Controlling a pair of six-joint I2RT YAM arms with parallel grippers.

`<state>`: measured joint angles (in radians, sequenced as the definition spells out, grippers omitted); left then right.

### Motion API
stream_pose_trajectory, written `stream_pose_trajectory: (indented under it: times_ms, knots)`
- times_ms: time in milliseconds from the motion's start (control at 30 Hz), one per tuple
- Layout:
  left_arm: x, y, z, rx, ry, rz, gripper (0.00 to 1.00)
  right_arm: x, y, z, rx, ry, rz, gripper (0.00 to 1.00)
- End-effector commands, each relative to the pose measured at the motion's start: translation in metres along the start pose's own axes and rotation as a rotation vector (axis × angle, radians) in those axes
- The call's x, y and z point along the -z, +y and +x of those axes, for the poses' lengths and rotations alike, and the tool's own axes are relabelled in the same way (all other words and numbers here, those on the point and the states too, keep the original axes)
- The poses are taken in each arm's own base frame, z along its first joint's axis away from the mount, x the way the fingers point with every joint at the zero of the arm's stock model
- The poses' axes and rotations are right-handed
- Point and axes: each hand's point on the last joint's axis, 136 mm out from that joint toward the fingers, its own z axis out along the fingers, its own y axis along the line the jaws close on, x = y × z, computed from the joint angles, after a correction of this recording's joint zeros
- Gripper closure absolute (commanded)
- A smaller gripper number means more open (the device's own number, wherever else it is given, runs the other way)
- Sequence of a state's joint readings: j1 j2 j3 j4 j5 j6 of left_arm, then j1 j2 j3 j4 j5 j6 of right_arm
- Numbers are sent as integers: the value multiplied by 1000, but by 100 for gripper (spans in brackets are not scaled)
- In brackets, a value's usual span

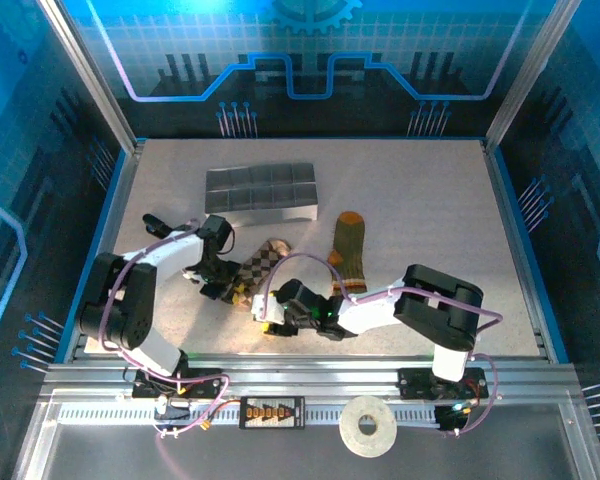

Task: Roll the socks

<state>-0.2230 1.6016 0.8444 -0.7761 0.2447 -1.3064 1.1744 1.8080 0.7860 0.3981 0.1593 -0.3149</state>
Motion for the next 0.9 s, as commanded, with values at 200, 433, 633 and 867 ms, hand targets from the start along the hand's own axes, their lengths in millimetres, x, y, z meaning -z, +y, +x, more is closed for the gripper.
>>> stream_pose_trajectory:
  times_ms: [200, 433, 633, 867]
  knots:
    - [-21, 46, -11, 34, -31, -310, 85, -18, -23, -51, 150, -58, 141, 44]
    - [-20, 33, -13, 20, -26, -321, 85, -42, -11, -38, 169, 0, 71, 55]
    - [-22, 30, -13, 5, -14, -335, 86, -57, -17, -19, 172, 80, 87, 64]
    - [-21, 28, -12, -4, -8, -330, 87, -65, -32, 0, 189, 179, 163, 68]
